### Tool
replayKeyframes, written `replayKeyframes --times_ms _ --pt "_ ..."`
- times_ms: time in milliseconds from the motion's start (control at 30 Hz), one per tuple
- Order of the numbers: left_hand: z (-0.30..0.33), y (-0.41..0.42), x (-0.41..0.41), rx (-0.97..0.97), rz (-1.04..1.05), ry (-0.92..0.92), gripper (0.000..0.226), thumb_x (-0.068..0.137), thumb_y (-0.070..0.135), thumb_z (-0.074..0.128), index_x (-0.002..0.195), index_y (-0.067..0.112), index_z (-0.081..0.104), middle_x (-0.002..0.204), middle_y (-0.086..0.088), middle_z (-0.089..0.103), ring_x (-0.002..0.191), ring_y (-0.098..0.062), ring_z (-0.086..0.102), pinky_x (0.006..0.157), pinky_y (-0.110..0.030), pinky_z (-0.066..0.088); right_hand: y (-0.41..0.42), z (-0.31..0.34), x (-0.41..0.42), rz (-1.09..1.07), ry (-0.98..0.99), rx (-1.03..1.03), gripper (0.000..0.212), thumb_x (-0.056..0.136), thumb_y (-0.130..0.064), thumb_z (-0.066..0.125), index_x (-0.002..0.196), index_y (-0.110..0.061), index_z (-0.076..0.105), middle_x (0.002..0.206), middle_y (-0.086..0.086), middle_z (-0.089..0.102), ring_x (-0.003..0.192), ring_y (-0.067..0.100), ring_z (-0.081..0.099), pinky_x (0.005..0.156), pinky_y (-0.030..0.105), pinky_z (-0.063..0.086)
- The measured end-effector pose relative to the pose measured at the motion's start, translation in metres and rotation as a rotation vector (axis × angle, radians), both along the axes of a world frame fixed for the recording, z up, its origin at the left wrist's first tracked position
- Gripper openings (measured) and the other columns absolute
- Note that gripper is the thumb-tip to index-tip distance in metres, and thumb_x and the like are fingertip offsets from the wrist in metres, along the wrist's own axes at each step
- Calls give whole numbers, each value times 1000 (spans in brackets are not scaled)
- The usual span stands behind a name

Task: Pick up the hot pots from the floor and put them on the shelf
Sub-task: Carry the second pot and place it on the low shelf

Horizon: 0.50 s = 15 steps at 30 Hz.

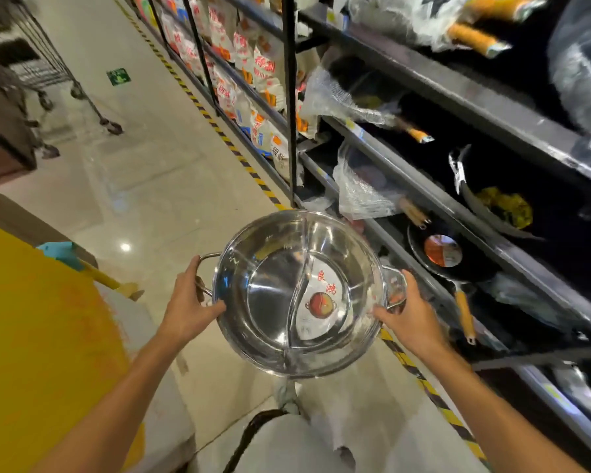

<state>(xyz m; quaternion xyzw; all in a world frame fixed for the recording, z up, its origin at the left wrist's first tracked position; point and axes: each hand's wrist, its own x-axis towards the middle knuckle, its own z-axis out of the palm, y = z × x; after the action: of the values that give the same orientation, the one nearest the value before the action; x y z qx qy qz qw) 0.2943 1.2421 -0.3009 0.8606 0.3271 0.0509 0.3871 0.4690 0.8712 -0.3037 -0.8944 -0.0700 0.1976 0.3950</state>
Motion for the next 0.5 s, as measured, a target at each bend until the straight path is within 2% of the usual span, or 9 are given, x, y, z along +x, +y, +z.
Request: replayKeyframes --times_ms 100,167,233,300,400,500 --pt "11 -39 -17 33 -91 9 109 63 39 85 153 31 22 107 -5 47 86 -14 52 72 -32 47 -50 7 -45 -81 36 38 89 75 -41 83 148 -34 31 101 6 71 87 25 69 79 44 57" --pt "17 -64 -20 25 -184 -5 109 61 45 81 153 26 25 107 -7 49 88 -20 52 73 -34 46 -83 12 -72 -159 51 69 89 74 -42 84 147 -33 34 110 7 70 97 28 68 84 48 57" --pt "18 -86 -15 -6 -269 -12 109 59 49 78 153 23 27 108 -10 49 86 -22 52 74 -35 47 -114 14 -98 -243 47 47 92 72 -42 85 148 -31 33 125 6 65 108 26 65 89 41 54" --pt "14 -110 -7 -34 -358 -22 111 58 51 78 153 23 27 107 -10 49 82 -20 52 70 -33 46 -144 15 -125 -317 25 -10 91 74 -45 83 148 -32 32 119 6 69 98 23 67 76 31 49" --pt "4 -146 8 -46 -497 -16 112 59 51 81 154 23 27 102 -3 49 78 -20 53 68 -35 49 -184 16 -167 -452 29 -85 92 79 -46 79 152 -29 27 104 8 71 89 27 68 67 30 46" --pt "-7 -188 17 -48 -638 -15 107 64 37 90 152 25 30 95 2 49 75 -21 53 66 -36 50 -222 14 -216 -606 65 -92 99 81 -42 78 158 -23 19 87 2 67 79 21 66 60 31 44"
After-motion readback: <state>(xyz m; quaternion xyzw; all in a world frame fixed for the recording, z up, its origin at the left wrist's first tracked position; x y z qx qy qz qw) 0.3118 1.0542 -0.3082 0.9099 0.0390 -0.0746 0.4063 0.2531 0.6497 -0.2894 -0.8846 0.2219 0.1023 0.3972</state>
